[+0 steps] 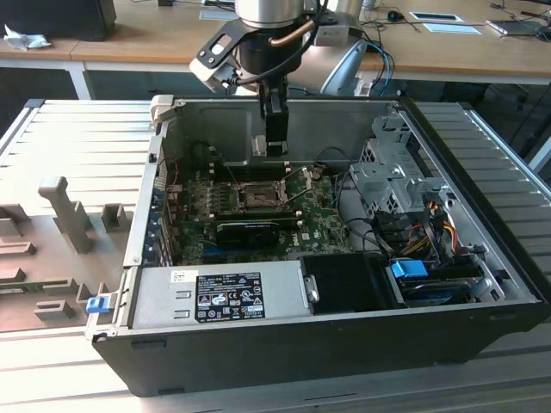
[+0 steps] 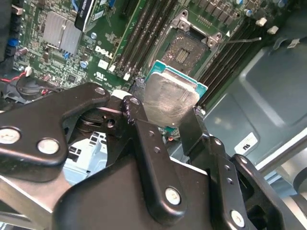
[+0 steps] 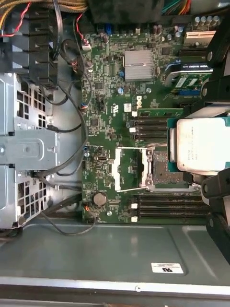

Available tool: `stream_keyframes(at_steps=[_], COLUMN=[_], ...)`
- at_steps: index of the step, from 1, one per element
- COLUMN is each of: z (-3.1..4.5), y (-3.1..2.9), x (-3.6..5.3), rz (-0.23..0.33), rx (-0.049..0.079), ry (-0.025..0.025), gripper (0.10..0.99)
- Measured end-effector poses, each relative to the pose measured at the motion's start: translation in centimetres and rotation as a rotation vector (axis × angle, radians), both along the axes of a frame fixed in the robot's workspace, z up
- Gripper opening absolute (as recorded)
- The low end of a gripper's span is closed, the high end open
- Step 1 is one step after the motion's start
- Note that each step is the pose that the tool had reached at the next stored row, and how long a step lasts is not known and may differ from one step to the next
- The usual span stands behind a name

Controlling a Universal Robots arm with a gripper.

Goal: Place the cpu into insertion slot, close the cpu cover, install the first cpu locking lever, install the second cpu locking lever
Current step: 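Place the cpu into insertion slot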

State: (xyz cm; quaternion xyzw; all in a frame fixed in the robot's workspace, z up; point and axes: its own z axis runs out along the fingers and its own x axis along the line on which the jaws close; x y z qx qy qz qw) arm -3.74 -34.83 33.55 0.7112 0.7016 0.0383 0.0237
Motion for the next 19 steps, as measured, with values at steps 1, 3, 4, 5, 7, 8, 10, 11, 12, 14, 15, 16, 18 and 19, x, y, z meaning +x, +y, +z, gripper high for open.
stream_keyframes(at_steps=[1, 3, 4, 5, 7, 8, 10, 11, 12, 14, 15, 16, 18, 19], z=[-0.25, -0.44, -0.53, -0.65, -0.79, -0.84, -0.95, -1.01, -1.11, -1.32, -1.41, -1.48, -1.64, -1.69], y=[0.00, 0.00, 0.00, 0.00, 0.00, 0.00, 0.00, 0.00, 0.00, 0.00, 0.00, 0.00, 0.00, 0.00], x=[0.00, 0.00, 0.00, 0.00, -0.01, -0.01, -0.01, -0.01, -0.01, -0.01, -0.02, -0.01, -0.02, -0.02], rz=[0.002, 0.008, 0.021, 0.057, 0.096, 0.099, 0.100, 0.100, 0.100, 0.101, 0.101, 0.102, 0.104, 0.104], rx=[0.000, 0.000, 0.000, 0.000, 0.000, 0.000, 0.000, 0.000, 0.000, 0.000, 0.000, 0.000, 0.000, 0.000], ry=[0.0000, 0.0000, 0.0000, 0.0000, 0.0000, 0.0000, 0.0000, 0.0000, -0.0001, 0.0000, 0.0000, 0.0001, 0.0000, 0.0000], gripper=[0.529, 0.529, 0.529, 0.529, 0.529, 0.529, 0.529, 0.529, 0.529, 0.529, 0.529, 0.529, 0.529, 0.529])
